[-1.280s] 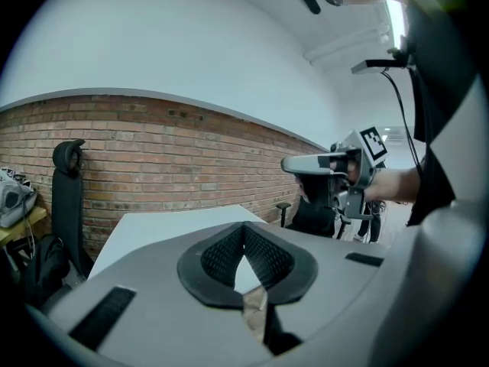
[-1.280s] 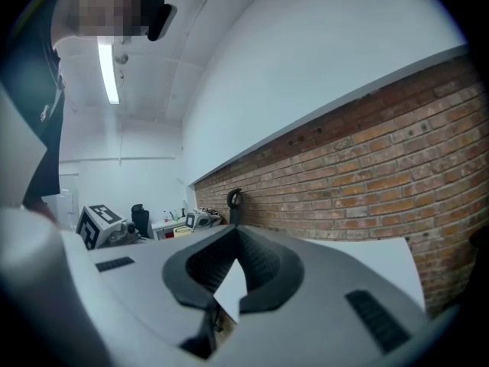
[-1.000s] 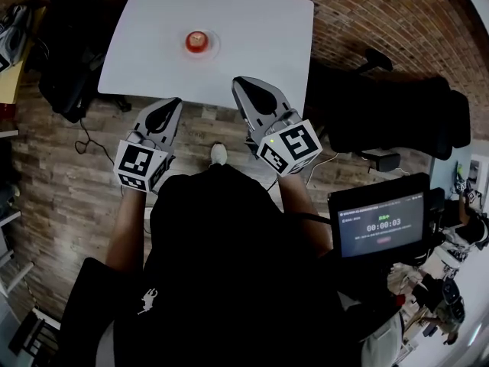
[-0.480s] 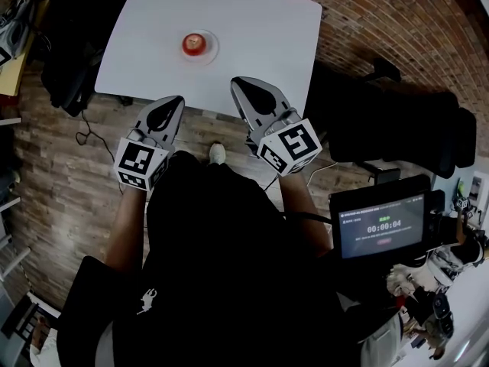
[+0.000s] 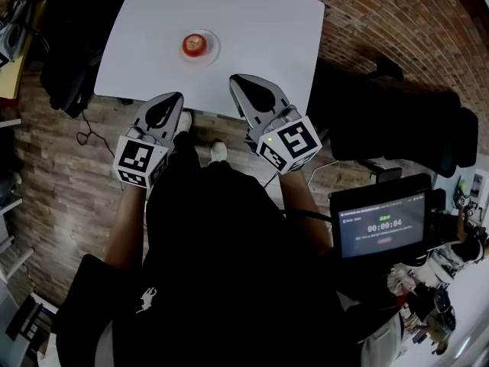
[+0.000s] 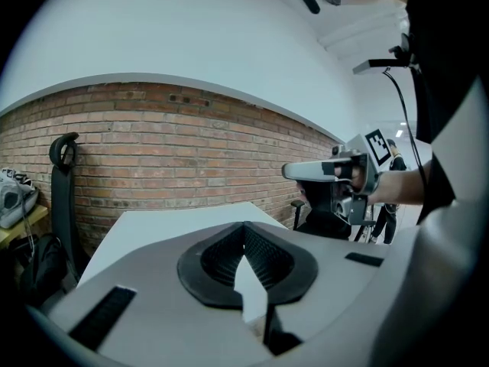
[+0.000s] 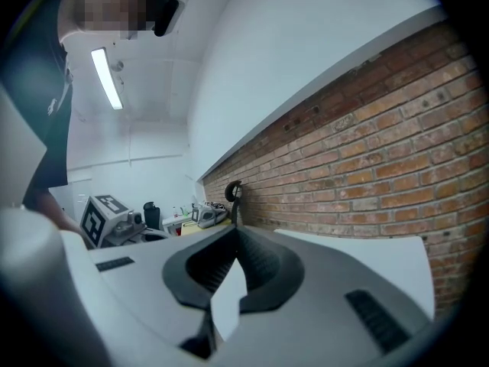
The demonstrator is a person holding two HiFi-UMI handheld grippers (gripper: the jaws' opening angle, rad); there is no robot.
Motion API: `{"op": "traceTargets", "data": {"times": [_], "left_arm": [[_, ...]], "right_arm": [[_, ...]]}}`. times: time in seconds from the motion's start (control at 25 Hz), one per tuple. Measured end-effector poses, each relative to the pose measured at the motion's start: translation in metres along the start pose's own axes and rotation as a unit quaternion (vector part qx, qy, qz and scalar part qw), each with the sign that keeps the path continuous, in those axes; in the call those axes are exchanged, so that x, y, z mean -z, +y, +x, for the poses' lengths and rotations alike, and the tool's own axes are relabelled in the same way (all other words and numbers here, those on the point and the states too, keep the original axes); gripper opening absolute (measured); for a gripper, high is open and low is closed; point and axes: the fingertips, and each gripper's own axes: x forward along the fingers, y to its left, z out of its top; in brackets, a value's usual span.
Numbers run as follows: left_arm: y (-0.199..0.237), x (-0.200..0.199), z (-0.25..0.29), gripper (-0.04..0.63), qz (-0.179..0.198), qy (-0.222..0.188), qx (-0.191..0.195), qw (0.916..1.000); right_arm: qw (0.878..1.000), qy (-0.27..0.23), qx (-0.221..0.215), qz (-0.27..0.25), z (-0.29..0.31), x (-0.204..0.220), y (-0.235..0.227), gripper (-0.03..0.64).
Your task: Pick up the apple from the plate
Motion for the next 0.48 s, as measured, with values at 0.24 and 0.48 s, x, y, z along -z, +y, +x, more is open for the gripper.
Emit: {"op": "traceTargets", "data": {"times": [0.24,0.48], "left_arm": [[0.022,-0.006,0.019,0.006,0.012,-0.001,0.031,0.9994],[0.041,-0.011,0.035,0.006,0.024,-0.002,0.061,0.9978]], "right_arm": [[1.000,-0.003,0.029,-0.001,0.019,-0.004,-0.011,0.004],[0.998,-0.004,0.057,-0.001,0.033,-0.008,-0.017,0.005]]}}
